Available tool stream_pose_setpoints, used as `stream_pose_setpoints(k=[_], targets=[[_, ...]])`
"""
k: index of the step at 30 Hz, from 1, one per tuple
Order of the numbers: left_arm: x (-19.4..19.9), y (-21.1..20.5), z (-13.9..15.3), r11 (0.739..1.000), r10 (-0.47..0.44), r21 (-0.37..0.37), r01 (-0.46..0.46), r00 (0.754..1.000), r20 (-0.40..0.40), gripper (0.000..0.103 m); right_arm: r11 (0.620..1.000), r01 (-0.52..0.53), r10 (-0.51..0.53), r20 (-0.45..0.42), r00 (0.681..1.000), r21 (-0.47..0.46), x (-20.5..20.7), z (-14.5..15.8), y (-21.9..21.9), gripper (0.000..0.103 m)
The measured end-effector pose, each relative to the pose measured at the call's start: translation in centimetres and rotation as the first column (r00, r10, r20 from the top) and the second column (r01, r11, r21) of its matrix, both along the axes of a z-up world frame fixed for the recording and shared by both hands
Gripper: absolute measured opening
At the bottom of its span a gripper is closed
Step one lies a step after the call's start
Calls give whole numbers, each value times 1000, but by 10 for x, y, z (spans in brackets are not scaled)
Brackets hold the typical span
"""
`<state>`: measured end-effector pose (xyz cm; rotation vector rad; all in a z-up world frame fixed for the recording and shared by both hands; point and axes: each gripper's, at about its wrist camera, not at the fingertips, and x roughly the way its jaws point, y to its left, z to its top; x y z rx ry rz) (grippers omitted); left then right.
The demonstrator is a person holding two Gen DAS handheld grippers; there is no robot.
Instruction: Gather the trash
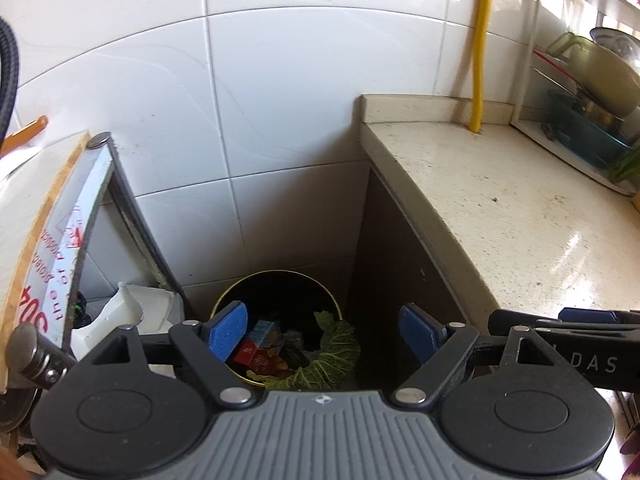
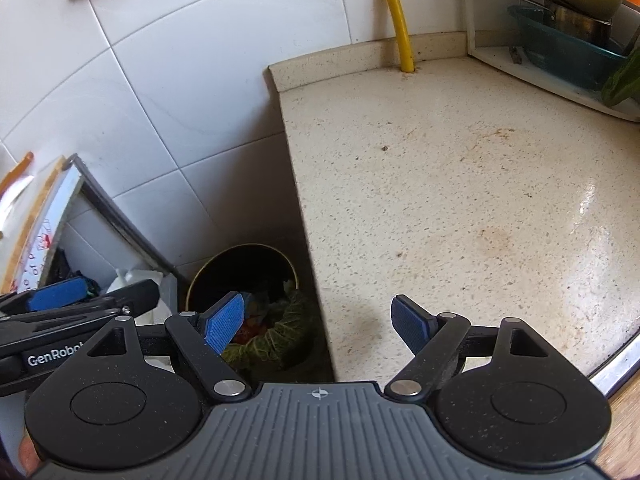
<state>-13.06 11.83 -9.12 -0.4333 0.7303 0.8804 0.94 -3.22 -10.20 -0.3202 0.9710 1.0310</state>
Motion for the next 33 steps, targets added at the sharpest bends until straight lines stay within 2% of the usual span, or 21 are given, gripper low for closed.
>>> stream_pose_setpoints(k=[6,15,33], targets=[[-14,4,-4,999,31,12,-31,999,-25,83,1000,-8,8,3,1000,-3,-14,-1,10,86],[-27,18,-14,997,74,16,-73,991,-112,82,999,-33,33,-14,999,-37,-42,-10,29,86],[-51,44,-16,998,61,16,-60,993,-104,82,998,-15,16,6,1000,-62,-64,-9,57,86]])
